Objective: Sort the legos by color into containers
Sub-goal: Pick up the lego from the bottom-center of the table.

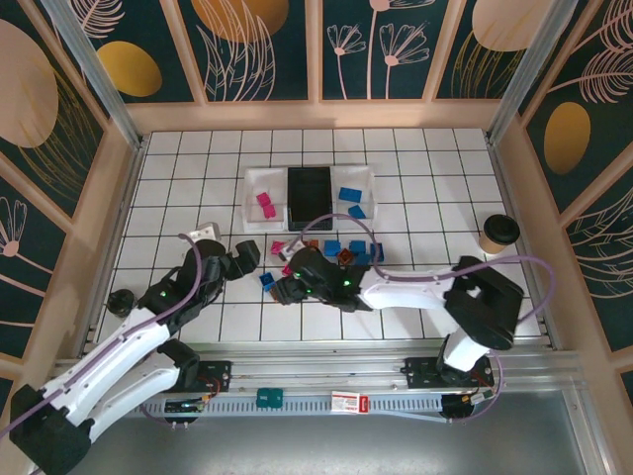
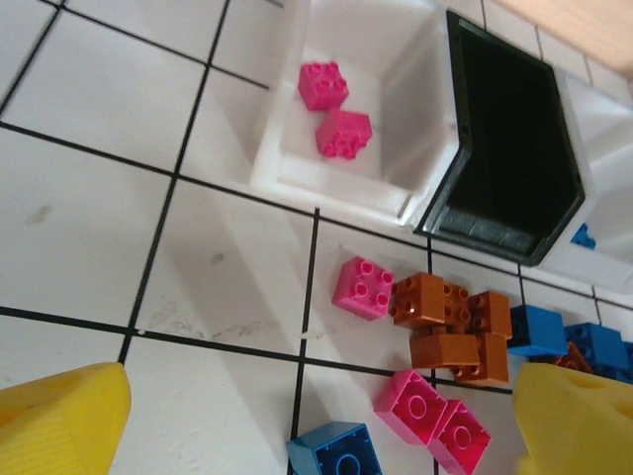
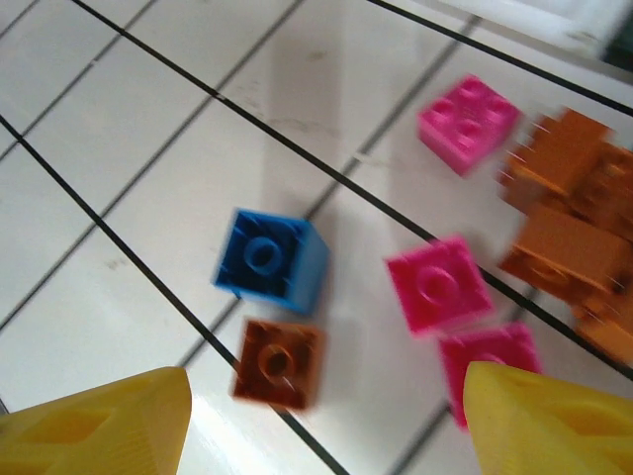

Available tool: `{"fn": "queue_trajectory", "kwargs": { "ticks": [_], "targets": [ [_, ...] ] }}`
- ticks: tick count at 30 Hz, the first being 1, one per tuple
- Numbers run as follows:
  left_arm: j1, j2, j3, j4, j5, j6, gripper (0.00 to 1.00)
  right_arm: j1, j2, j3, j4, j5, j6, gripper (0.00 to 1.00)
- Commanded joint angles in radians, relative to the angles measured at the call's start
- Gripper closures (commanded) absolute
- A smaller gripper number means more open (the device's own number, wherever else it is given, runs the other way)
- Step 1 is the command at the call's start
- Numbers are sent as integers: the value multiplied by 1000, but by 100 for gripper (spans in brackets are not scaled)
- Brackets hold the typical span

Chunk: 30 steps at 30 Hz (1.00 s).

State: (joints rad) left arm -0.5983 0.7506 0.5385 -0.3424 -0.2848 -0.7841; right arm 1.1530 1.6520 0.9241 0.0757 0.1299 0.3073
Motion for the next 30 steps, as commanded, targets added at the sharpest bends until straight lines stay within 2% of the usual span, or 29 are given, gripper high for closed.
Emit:
{"fn": "queue_trajectory", "kwargs": {
  "ticks": [1, 6, 11, 17, 25, 30],
  "targets": [
    [1, -63, 45, -110, -77, -17, 1, 11, 88, 94, 30, 2, -39, 26],
    [0, -131, 74, -188, -105, -12, 1, 11, 212, 192, 16, 43, -44, 26],
    [1, -181, 65, -194, -88, -23, 1, 11, 280, 229, 14, 45, -40, 27],
    [2, -166, 65, -192, -86, -20, 1, 12, 317, 239, 51, -9, -40, 37],
    [0, -151, 64, -188, -91, -24, 1, 3, 255, 178, 147, -38, -42, 63],
    [1, -132, 48, -153, -51, -28, 1, -33, 92, 64, 233, -47, -26, 68]
  ]
}}
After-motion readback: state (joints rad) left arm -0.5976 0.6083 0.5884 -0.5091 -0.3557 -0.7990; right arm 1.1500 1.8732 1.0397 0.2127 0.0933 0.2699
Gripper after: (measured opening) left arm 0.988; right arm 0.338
